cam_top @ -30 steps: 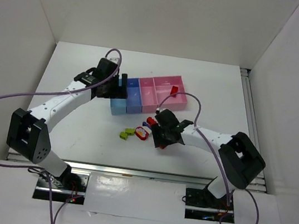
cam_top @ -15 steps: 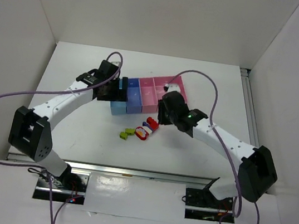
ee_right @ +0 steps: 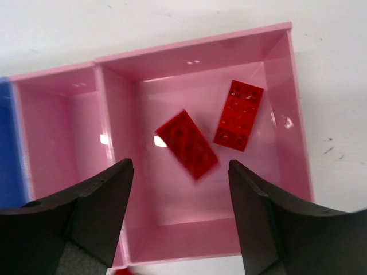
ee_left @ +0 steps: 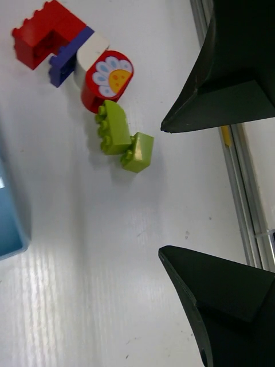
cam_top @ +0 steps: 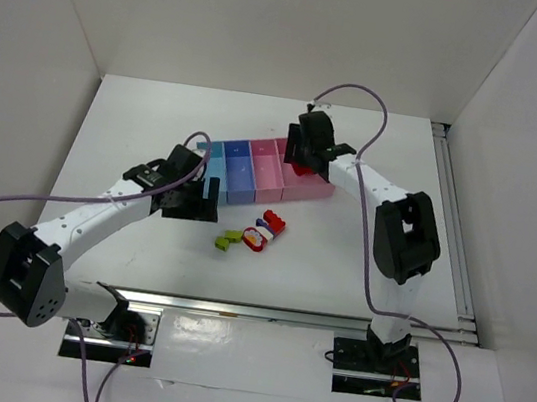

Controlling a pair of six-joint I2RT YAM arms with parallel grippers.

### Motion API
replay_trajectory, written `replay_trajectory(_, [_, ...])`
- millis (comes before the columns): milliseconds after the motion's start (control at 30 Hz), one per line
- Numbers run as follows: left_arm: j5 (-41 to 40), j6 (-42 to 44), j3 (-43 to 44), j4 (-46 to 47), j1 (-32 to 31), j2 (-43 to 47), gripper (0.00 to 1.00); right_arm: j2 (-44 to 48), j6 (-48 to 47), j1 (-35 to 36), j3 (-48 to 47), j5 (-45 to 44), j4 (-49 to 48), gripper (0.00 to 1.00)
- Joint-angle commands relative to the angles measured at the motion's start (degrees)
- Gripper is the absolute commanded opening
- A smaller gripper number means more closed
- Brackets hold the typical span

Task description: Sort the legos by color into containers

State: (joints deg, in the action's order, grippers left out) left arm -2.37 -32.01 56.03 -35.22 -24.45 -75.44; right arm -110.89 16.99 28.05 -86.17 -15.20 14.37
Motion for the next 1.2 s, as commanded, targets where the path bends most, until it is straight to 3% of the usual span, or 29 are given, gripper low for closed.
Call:
replay_trajectory(0, [1.5, -1.4, -1.1, 0.6, -1.7, 2.7, 0.9, -0.2, 0.0, -1.2, -4.1, 0.1, -1.3, 0.76])
replay_trajectory(233, [0.3, -2.7, -4.6, 3.0, -8.4, 0.6, 0.81, 8.5, 1.8, -1.8, 2.7, -1.2, -2.6, 0.77])
replay_trajectory(333, [-0.6, -4.1, -5.8, 7.0, -12.2, -1.6, 0.81, 14.9, 3.3, -1.2, 9.3, -1.2, -3.2, 0.77])
replay_trajectory(500, [-0.9, -4.3, -4.3, 11.7, -12.7, -8.7, 0.9, 21.0, 4.5, -1.2, 16.2, -2.0, 0.4, 0.77])
replay_trajectory(667, [-4.4, -4.6, -2.6, 11.1, -13.3, -13.6, 0.9, 25.9, 4.5, -1.2, 19.8, -2.6, 2.1, 0.78])
replay_trajectory(967, [-4.6, -5.2, -3.1, 14.7, -13.3, -14.6, 0.71, 24.8, 4.5, -1.8, 21.0, -2.6, 3.3, 0.78])
replay_trajectory(1167, [-4.6, -5.2, -2.4, 13.2, -13.9, -16.0, 0.36, 24.3, 4.5, -1.8, 21.5, -2.6, 3.3, 0.78])
